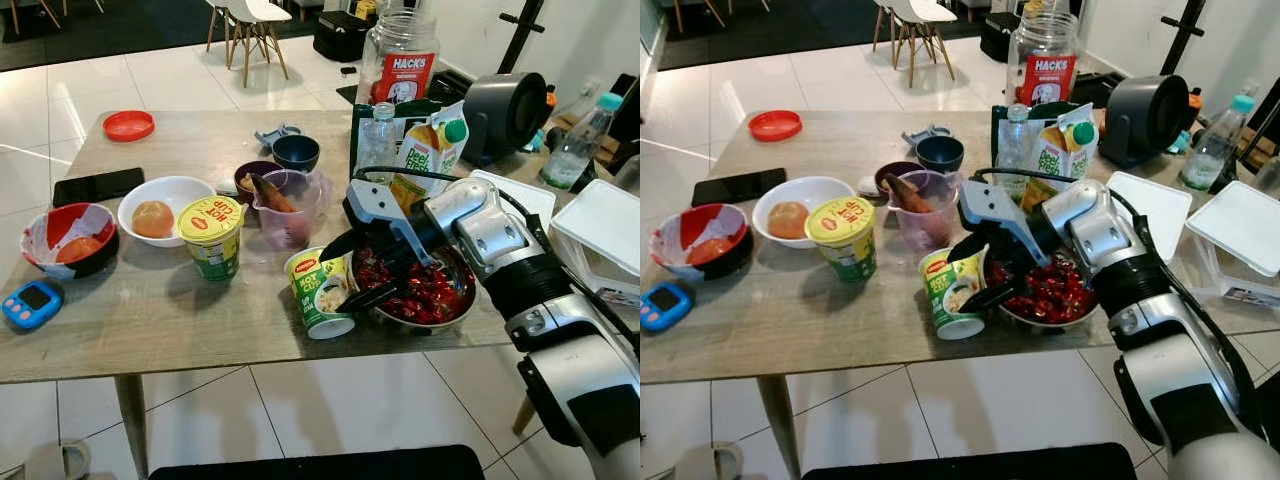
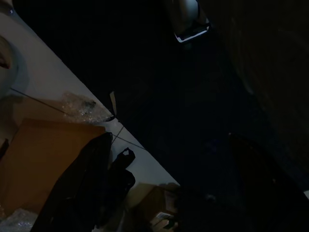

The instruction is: Restocking fridge

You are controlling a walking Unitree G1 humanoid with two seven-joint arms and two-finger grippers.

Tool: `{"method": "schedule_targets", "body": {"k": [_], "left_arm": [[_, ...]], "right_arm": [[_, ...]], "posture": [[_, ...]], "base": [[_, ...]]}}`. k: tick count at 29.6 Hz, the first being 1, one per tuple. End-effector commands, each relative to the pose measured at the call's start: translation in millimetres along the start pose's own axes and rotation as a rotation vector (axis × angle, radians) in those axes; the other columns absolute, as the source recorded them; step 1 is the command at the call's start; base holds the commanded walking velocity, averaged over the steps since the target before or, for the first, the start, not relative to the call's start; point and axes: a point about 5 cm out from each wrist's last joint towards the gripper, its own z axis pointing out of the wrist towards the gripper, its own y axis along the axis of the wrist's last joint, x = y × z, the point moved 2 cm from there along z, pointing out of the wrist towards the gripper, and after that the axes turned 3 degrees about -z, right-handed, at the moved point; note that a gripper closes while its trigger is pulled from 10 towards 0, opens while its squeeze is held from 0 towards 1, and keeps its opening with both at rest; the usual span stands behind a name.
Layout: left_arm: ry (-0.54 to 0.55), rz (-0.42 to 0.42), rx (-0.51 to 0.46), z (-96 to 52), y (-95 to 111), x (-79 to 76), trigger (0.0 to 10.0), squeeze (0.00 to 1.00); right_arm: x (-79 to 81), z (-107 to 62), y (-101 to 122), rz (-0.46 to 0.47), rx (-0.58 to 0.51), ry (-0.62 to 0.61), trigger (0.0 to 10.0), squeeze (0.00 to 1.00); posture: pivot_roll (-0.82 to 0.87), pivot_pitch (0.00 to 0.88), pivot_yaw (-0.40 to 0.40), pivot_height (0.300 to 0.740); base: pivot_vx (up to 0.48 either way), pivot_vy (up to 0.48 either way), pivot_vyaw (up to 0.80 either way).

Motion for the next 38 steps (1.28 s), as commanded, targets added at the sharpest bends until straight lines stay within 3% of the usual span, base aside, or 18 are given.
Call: {"method": "schedule_targets", "body": {"k": [1,14,18,21,25,30,32,38], "left_arm": [[-0.025,-0.005,0.034,1.5,-10,-8.6,10.0,0.00],[-0.023,-0.009,0.034,1.6,-10,-8.6,10.0,0.00],[-0.023,-0.011,0.033,1.6,-10,-8.6,10.0,0.00],[-0.025,-0.013,0.033,1.8,-9,-9.2,10.0,0.00],[-0.027,-0.020,0.036,2.0,-10,-9.7,10.0,0.00],[-0.026,-0.022,0.036,2.0,-9,-9.8,10.0,0.00],[-0.026,-0.021,0.037,2.1,-9,-9.7,10.0,0.00],[-0.026,-0.020,0.037,2.0,-9,-9.6,10.0,0.00]], "right_arm": [[3.8,-0.9,-1,0.010,-0.004,0.014,10.0,0.00],[49.8,-25.2,-29,0.173,0.091,0.049,10.0,0.00],[55.6,-27.4,-31,0.203,0.098,0.039,10.0,0.00],[67.6,-30.8,-31,0.264,0.086,0.027,10.0,0.00],[86.9,-24.7,-30,0.428,0.046,-0.040,10.0,0.00],[93.3,-20.1,-28,0.485,0.041,-0.072,10.0,0.00],[89.0,-17.1,-27,0.526,0.036,-0.156,10.0,0.00],[83.3,-12.2,-25,0.573,0.025,-0.230,10.0,0.00]], "posture": [[-0.08,0.097,-0.059,0.740],[-0.09,0.095,-0.057,0.740],[-0.09,0.095,-0.057,0.740],[-0.10,0.099,-0.072,0.740],[-0.10,0.099,-0.085,0.740],[-0.11,0.098,-0.088,0.740],[-0.11,0.092,-0.091,0.740],[-0.11,0.086,-0.091,0.740]], "base": [[0.000,0.000,0.00],[0.000,0.000,0.00],[0.000,0.000,0.00],[0.000,0.000,0.00],[0.000,0.000,0.00],[0.000,0.000,0.00],[0.000,0.000,0.00],[0.000,0.000,0.00]]}}
